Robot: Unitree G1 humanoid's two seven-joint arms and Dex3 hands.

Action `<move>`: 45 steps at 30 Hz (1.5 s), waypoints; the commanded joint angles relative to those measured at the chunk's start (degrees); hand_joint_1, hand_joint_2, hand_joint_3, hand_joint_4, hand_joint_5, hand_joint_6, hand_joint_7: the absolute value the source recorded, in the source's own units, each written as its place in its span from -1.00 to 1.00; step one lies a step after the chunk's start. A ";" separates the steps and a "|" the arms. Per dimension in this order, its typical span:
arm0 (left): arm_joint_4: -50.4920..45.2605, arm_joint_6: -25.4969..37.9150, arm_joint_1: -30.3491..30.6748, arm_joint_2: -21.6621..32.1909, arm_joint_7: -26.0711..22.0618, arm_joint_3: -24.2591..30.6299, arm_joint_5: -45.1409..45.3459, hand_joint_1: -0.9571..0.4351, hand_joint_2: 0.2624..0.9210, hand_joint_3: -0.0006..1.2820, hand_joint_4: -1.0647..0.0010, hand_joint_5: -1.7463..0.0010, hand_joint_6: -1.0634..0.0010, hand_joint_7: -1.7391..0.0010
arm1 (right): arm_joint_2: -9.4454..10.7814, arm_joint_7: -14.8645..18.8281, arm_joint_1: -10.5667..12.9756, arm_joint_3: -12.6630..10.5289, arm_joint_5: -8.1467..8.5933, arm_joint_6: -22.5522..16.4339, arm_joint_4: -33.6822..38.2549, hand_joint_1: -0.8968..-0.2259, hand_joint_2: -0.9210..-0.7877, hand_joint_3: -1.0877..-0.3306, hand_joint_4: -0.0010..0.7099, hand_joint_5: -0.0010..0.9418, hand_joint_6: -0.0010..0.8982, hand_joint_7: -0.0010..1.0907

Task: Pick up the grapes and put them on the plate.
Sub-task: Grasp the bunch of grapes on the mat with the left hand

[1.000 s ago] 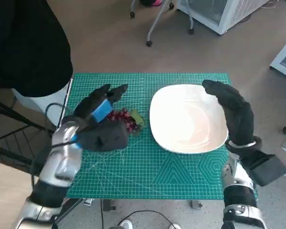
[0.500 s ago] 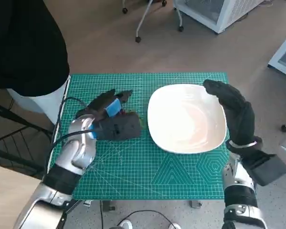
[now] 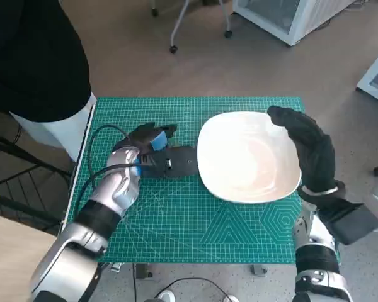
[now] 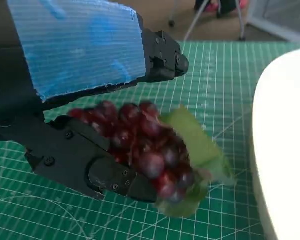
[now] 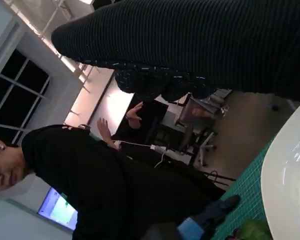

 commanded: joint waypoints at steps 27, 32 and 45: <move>20.08 -5.67 -5.87 -3.34 3.92 -1.74 -2.67 -0.09 0.52 -1.00 0.75 0.97 0.47 0.98 | -0.07 0.02 0.80 -0.20 -0.55 -0.02 0.58 0.23 -1.00 0.40 -0.34 -1.00 -0.46 -1.00; 20.96 -6.48 -5.65 -3.39 4.92 -1.30 -3.17 -0.02 0.50 -0.99 0.50 0.86 0.39 0.97 | -0.12 -0.03 0.68 -0.22 -0.63 -0.13 0.73 0.23 -1.00 0.40 -0.34 -1.00 -0.46 -1.00; 22.27 -9.26 -4.63 -2.97 12.63 -5.23 0.30 0.42 0.78 -0.76 -0.25 -0.47 -0.19 0.01 | -0.15 -0.04 0.50 -0.17 -0.68 -0.09 0.70 0.23 -1.00 0.40 -0.34 -1.00 -0.47 -1.00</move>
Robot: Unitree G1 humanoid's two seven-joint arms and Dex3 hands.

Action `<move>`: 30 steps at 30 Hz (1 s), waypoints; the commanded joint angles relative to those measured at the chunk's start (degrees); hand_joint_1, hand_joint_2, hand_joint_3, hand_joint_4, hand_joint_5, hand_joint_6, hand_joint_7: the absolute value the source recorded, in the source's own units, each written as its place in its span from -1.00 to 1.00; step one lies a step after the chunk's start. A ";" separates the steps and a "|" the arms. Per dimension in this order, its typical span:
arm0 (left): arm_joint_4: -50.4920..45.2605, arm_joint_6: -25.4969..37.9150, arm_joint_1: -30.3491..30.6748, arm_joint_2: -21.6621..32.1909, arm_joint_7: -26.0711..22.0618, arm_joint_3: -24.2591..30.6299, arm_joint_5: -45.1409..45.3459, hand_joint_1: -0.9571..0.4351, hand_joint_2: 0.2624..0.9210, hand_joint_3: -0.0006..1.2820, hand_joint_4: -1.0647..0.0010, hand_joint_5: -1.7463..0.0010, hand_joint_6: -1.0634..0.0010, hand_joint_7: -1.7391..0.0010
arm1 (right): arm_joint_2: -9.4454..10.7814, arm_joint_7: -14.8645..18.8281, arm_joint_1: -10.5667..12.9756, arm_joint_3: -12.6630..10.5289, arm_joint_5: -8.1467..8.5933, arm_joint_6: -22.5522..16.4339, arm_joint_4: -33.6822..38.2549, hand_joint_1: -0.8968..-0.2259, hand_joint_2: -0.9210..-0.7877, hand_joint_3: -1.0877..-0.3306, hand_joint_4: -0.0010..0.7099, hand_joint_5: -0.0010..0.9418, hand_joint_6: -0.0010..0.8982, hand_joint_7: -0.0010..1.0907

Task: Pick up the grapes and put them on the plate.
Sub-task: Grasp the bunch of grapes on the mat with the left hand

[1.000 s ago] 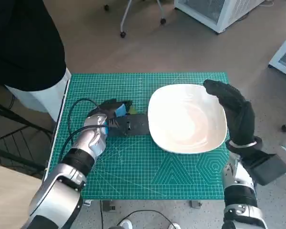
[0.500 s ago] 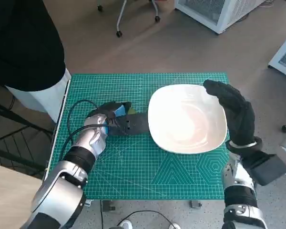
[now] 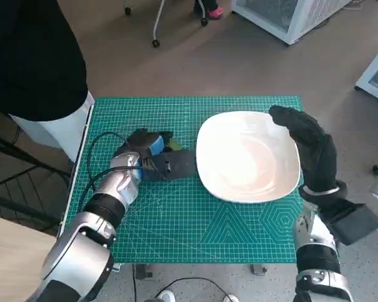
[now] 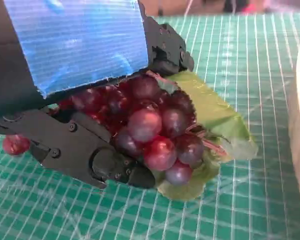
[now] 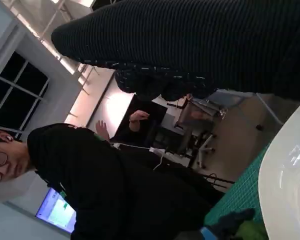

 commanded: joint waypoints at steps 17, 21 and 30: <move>1.95 -0.17 0.22 -0.08 2.02 -3.08 1.73 0.38 1.00 -0.69 0.03 -0.56 0.04 -0.47 | -0.09 0.30 0.42 -0.02 -0.18 0.44 0.60 0.22 -1.00 0.41 -0.33 -0.99 -0.46 -0.99; 1.95 0.02 0.04 -0.06 2.01 -3.05 1.68 0.38 1.00 -0.71 0.02 -0.53 0.02 -0.50 | -0.11 0.22 0.47 -0.05 -0.20 0.39 0.45 0.22 -1.00 0.41 -0.33 -0.99 -0.46 -0.99; 0.57 0.94 -1.09 0.14 0.76 -2.63 1.19 0.38 1.00 -0.76 -0.14 -0.59 -0.01 -0.29 | -0.18 0.36 0.38 -0.21 -0.03 0.55 0.32 0.24 -1.00 0.40 -0.33 -1.00 -0.46 -1.00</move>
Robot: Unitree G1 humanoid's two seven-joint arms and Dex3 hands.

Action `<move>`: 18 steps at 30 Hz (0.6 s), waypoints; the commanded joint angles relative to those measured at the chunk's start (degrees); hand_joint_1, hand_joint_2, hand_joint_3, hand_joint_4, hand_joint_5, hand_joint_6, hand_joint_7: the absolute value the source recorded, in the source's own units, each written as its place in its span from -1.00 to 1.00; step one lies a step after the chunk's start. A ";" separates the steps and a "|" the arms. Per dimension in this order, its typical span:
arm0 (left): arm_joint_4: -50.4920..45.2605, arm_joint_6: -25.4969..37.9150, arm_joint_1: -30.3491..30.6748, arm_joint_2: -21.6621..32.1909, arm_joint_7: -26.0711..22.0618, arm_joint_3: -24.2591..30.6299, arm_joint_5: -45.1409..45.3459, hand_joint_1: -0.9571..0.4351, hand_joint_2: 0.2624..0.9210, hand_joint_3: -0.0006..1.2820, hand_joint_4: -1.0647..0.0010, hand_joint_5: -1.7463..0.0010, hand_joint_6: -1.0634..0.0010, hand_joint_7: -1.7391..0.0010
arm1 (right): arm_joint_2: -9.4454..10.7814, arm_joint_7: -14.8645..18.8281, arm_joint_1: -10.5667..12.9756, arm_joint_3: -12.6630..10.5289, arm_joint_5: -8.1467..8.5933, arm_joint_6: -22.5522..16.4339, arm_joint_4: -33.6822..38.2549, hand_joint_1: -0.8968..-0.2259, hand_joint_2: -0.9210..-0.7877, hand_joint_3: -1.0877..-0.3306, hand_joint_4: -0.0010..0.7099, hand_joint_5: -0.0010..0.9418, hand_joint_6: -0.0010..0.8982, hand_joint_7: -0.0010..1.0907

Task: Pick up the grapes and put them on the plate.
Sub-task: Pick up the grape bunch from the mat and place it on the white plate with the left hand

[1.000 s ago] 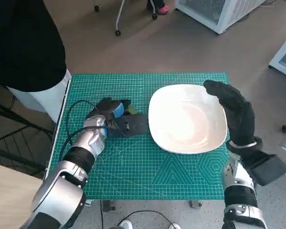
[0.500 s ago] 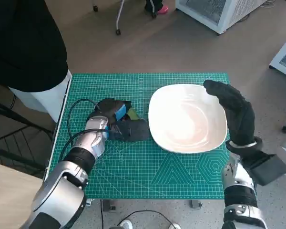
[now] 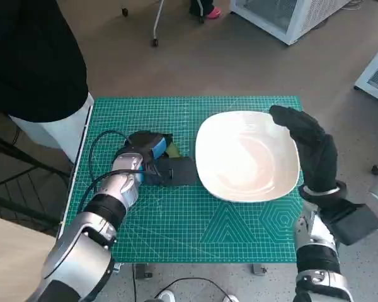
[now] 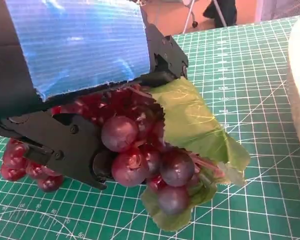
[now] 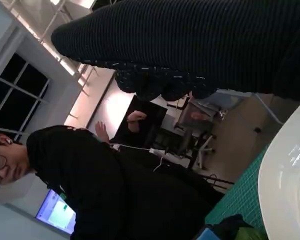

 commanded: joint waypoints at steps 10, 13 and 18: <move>-6.32 2.94 -1.26 1.78 -3.61 0.78 -0.40 0.38 1.00 -0.78 -0.16 -0.54 -0.04 -0.31 | -0.16 0.23 0.22 0.05 -0.24 0.50 0.10 0.24 -1.00 0.39 -0.34 -1.00 -0.46 -1.00; -9.29 3.78 -1.11 2.71 -4.33 0.80 -0.02 0.38 1.00 -0.78 -0.16 -0.58 -0.04 -0.27 | -0.13 0.25 0.23 0.07 -0.21 0.52 -0.05 0.24 -1.00 0.39 -0.34 -1.00 -0.47 -1.00; -16.63 5.83 -0.04 4.75 -6.08 1.08 0.55 0.38 1.00 -0.77 -0.17 -0.58 -0.02 -0.27 | -0.01 0.25 0.21 0.08 -0.23 0.42 0.10 0.24 -1.00 0.38 -0.34 -1.00 -0.47 -1.00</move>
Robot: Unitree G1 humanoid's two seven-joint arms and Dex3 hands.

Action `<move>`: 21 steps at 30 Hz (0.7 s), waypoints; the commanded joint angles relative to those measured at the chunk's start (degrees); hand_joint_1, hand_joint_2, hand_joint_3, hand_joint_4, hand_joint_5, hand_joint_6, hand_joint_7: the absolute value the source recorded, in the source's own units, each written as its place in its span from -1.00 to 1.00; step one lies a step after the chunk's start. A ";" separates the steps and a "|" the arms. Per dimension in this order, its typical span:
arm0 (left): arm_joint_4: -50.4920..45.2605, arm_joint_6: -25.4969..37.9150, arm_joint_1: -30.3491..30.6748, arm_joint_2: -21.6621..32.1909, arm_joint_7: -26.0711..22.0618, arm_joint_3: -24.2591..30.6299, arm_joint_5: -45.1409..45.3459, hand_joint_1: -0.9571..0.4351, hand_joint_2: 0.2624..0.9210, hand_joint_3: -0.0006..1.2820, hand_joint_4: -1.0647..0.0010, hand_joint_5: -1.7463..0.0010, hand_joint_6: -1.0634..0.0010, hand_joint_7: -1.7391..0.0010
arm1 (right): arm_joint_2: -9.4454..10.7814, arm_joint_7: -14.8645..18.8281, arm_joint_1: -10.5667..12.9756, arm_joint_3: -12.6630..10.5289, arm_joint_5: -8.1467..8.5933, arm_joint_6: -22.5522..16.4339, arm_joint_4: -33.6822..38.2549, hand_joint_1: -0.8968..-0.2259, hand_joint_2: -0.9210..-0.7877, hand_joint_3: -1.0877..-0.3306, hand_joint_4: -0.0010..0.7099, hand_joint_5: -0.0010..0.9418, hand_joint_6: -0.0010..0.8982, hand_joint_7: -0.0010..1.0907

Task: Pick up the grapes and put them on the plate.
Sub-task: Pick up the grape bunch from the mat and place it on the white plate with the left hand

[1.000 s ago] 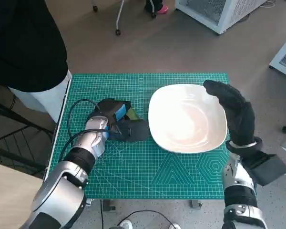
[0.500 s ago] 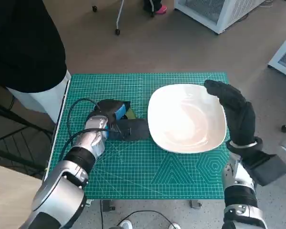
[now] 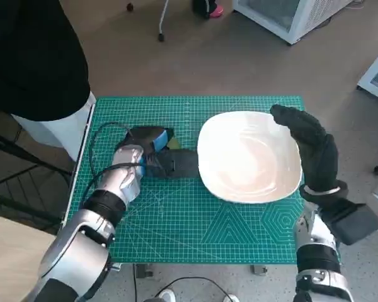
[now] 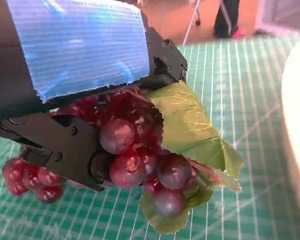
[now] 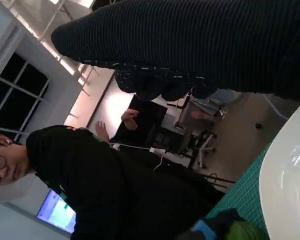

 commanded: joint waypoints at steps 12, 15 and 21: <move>-25.77 6.53 4.63 6.60 -5.41 2.60 1.10 0.38 1.00 -0.90 -0.39 -0.39 -0.12 -0.25 | 0.29 0.01 0.16 0.23 -0.39 0.24 0.35 0.25 -1.00 0.38 -0.34 -1.00 -0.47 -1.00; -29.90 7.21 5.73 7.40 -6.33 3.10 1.19 0.38 0.99 -0.92 -0.42 -0.36 -0.15 -0.25 | 0.33 0.07 0.11 0.22 -0.38 0.19 0.50 0.25 -1.00 0.38 -0.34 -1.00 -0.46 -1.00; -35.84 7.65 7.54 8.56 -7.47 3.58 1.68 0.38 0.99 -0.94 -0.43 -0.34 -0.18 -0.25 | 0.32 0.24 0.09 0.15 -0.26 0.22 0.78 0.24 -1.00 0.39 -0.34 -1.00 -0.46 -1.00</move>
